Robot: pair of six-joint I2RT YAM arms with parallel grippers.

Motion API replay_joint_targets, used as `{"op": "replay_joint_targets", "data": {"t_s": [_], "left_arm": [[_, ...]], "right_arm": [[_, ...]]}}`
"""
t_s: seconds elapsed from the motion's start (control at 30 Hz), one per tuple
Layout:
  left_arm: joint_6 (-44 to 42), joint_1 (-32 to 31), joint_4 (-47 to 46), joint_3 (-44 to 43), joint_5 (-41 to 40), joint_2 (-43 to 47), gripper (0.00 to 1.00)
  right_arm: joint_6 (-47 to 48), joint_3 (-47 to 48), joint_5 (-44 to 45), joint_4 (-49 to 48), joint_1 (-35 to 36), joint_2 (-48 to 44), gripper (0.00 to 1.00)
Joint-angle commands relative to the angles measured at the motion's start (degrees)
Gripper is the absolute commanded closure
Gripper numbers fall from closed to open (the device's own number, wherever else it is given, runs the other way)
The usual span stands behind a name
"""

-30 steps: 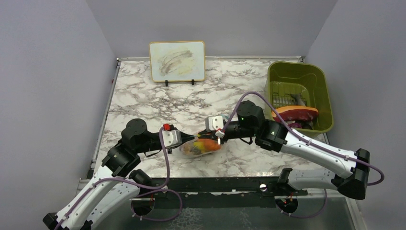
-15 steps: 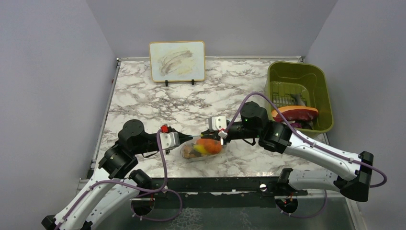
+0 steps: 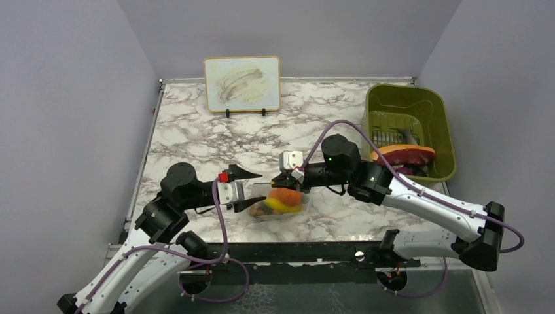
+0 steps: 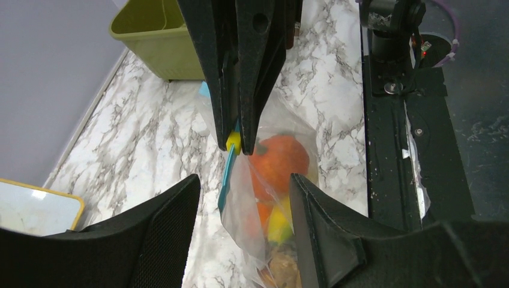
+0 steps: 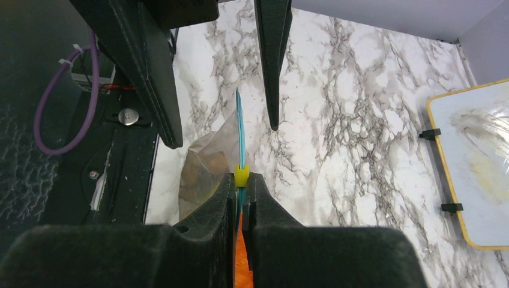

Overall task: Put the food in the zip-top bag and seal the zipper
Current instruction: Zip the zipper food storage bag at the center of the board.

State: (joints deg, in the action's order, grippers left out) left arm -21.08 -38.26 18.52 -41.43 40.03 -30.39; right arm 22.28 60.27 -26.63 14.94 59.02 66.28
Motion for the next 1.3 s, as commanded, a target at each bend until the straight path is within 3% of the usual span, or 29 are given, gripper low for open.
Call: {"op": "replay_joint_targets", "data": {"t_s": [0.0, 0.17, 0.4, 0.53, 0.67, 1.27], "left_arm": [[0.3, 0.1, -4.4, 0.6, -1.4, 0.5, 0.41], [-0.2, 0.1, -6.0, 2.5, -1.5, 1.0, 0.43], [0.1, 0.1, -6.8, 3.6, -1.1, 0.8, 0.56], [0.3, 0.1, -7.5, 3.5, -1.4, 0.6, 0.83], [0.3, 0.1, -7.6, 3.1, -3.0, 1.5, 1.00], [-6.6, 0.1, 3.8, -3.7, -10.3, 2.2, 1.00]], "right_arm": [[-2.2, 2.8, -0.6, -1.9, -0.2, 1.3, 0.99], [-2.9, 3.1, -0.1, -1.6, -0.2, 1.7, 0.99], [-2.8, 2.6, -1.1, -2.5, -0.2, 1.7, 0.99], [-2.5, 2.1, -1.2, -2.2, -0.3, 2.0, 0.99], [-1.0, 0.1, -1.2, -1.8, -0.2, 0.9, 0.99], [3.6, -2.3, 9.0, 8.1, -0.4, -5.3, 0.99]]}}
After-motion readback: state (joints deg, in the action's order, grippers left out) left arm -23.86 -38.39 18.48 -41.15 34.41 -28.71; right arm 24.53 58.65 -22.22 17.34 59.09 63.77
